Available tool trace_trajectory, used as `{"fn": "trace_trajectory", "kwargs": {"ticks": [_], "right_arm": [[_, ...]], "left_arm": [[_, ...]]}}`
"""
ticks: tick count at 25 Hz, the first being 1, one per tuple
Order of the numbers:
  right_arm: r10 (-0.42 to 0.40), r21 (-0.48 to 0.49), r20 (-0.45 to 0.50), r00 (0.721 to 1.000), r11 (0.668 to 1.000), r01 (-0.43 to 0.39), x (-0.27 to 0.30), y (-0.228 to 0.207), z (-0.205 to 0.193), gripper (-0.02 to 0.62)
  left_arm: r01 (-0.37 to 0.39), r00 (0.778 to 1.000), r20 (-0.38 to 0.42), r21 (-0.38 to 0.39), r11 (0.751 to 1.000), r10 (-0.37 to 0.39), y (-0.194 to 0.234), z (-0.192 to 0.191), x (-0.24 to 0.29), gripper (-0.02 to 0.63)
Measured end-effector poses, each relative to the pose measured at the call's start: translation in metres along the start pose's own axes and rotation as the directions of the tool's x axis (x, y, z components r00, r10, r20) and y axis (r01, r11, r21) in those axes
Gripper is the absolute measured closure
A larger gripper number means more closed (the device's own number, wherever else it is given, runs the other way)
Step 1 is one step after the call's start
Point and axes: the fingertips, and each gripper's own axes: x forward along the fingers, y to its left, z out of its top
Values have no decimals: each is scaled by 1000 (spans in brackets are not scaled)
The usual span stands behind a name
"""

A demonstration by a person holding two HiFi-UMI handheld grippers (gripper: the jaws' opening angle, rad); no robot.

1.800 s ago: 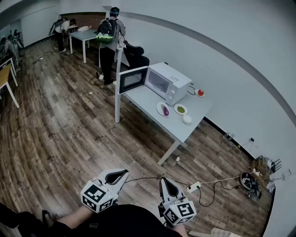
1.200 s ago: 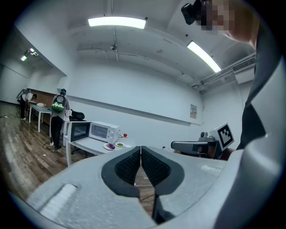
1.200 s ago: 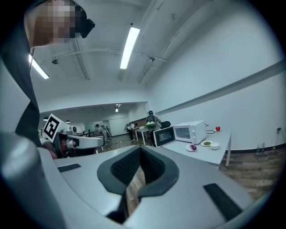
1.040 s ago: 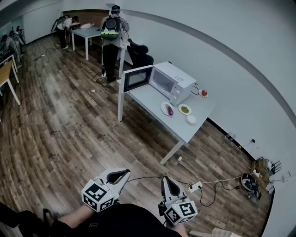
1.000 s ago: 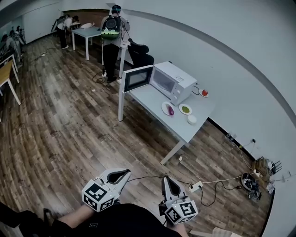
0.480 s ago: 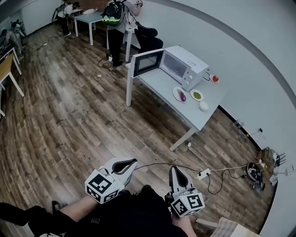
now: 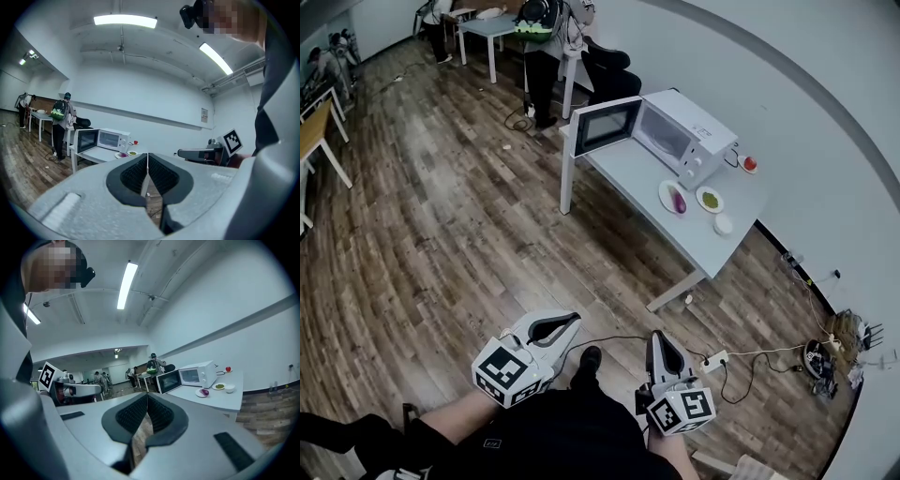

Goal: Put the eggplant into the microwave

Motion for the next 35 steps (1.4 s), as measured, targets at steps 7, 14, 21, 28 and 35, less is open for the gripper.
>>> {"fn": "trace_trajectory", "kwargs": {"ticks": [7,14,21,28,35], "right_arm": [[49,26,0,999,998,-49,65,-61,13,580],[77,50,-11,997,996,-77,122,-125,31,580],[119,46,-23,993,992,-117,160,-178,41,580],[103,104,-34,994,990,-99,174,-210,34,580],[77,100,-31,997,992,-74,204,-234,44,580]], "left_arm": [[-29,999,-27,16,999,29,37,14,76,591],[-77,996,-45,32,997,78,75,32,150,591],[-121,992,-43,17,993,122,106,42,213,591],[-107,992,-68,37,994,110,112,48,255,591],[-82,992,-90,35,996,85,138,53,290,591]]}}
